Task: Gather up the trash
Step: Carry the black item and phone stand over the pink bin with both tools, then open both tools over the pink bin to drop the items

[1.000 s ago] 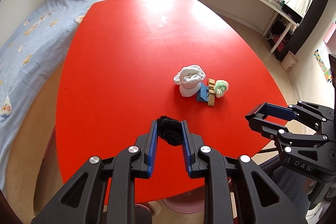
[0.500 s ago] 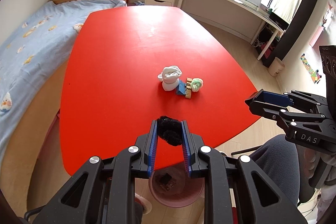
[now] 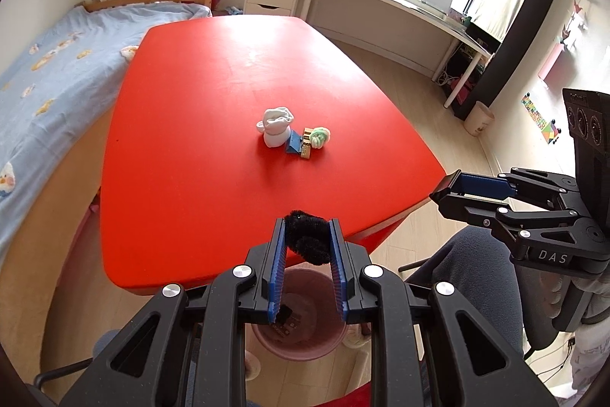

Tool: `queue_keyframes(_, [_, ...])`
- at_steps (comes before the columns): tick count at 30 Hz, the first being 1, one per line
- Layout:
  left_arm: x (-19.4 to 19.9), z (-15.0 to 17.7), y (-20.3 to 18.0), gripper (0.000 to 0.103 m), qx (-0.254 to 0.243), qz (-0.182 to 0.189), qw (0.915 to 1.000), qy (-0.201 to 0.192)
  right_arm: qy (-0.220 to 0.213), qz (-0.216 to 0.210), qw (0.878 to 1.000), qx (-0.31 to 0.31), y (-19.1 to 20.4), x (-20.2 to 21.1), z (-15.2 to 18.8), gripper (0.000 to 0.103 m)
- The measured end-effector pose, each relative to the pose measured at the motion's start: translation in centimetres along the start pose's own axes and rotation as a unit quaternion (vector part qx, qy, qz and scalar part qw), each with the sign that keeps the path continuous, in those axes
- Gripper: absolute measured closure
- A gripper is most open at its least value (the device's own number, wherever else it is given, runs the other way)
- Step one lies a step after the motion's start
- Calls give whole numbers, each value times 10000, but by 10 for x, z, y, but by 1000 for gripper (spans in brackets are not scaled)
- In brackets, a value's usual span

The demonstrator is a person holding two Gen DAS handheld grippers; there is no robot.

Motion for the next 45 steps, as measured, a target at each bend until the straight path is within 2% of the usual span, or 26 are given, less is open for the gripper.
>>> queue_keyframes(12, [5, 26, -4, 82, -57, 103, 9996, 260, 124, -181, 9997, 92, 15, 6, 17, 63])
queue_keyframes(39, [-1, 30, -9, 81, -106, 295, 9988, 367, 176, -471, 9987, 82, 19, 2, 22, 63])
queue_keyframes(40, [-2, 30, -9, 80, -120, 290, 9988, 383, 182, -479, 9987, 86, 19, 1, 22, 63])
queue_keyframes(42, [-2, 29, -9, 70, -129, 232, 9990, 368, 169, -468, 9987, 78, 19, 1, 22, 59])
queue_keyframes(43, [-3, 29, -8, 53, -118, 214, 9991, 357, 160, -432, 9989, 76, 18, 2, 21, 52])
queue_keyframes(44, [-3, 28, -7, 35, -83, 186, 9993, 323, 123, -375, 9992, 72, 18, 3, 21, 32])
queue_keyframes(45, [-1, 28, -5, 25, -48, 159, 9995, 254, 66, -303, 9995, 49, 17, 4, 20, 22])
Point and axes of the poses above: each gripper's, at about its wrist camera, not at the fingertips, and x roughly against the way its jaws point, y to its left, z to its underside, the point moved 2 cm from there along -x, roughly the way its jaws point, and after that the axes turned 9 degrees about x, right-handed, at the moved point
